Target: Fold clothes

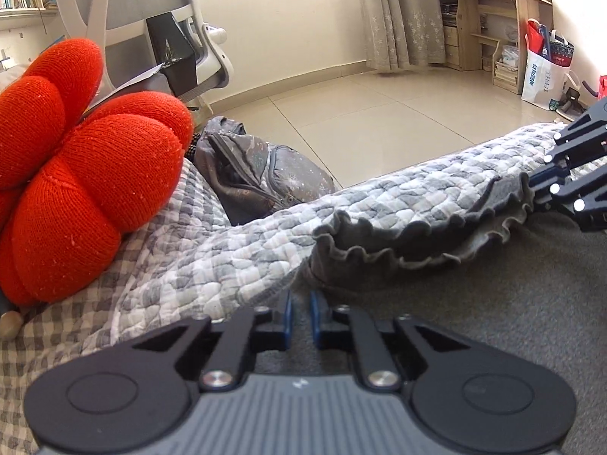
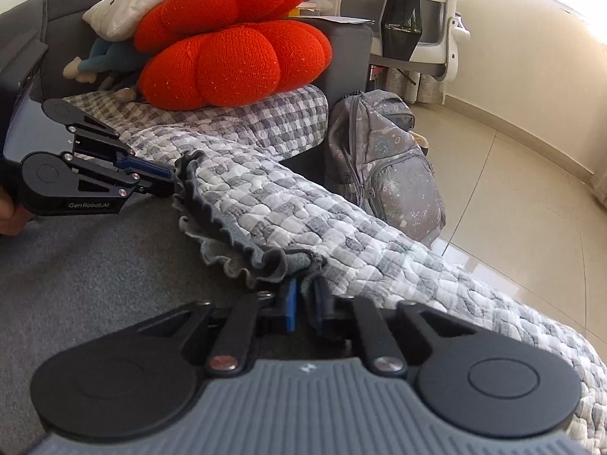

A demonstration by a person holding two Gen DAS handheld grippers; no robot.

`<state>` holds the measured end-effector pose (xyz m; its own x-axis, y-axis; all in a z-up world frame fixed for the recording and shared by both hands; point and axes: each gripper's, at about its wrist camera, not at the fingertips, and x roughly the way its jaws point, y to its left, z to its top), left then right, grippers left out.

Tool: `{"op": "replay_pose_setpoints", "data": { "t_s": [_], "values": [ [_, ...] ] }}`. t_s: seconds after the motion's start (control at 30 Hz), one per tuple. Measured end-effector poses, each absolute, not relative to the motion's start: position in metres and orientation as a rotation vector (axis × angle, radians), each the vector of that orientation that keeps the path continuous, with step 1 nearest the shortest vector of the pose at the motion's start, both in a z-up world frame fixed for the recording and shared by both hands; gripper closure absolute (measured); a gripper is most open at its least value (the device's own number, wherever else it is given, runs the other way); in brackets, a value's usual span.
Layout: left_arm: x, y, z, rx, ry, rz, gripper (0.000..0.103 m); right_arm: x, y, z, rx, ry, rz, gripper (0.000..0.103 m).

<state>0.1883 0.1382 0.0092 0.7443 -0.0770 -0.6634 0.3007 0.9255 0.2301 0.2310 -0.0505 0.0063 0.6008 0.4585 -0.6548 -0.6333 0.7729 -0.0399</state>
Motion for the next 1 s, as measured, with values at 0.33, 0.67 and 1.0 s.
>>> {"op": "replay_pose_setpoints", "data": {
  "t_s": [0.33, 0.67, 1.0],
  "values": [
    [0.198, 0.139, 0.015, 0.288, 0.688, -0.194, 0.103, 0.234, -0.050, 0.016, -0.249, 0.574, 0.536, 0.101],
    [0.202, 0.167, 0.021, 0.176, 0.707, -0.253, 0.048, 0.238, -0.064, 0.008, -0.196, 0.623, 0.631, 0.067],
    [0.209, 0.139, 0.008, 0.211, 0.682, -0.257, 0.068, 0.246, -0.036, 0.000, -0.258, 0.656, 0.709, 0.043]
  ]
}}
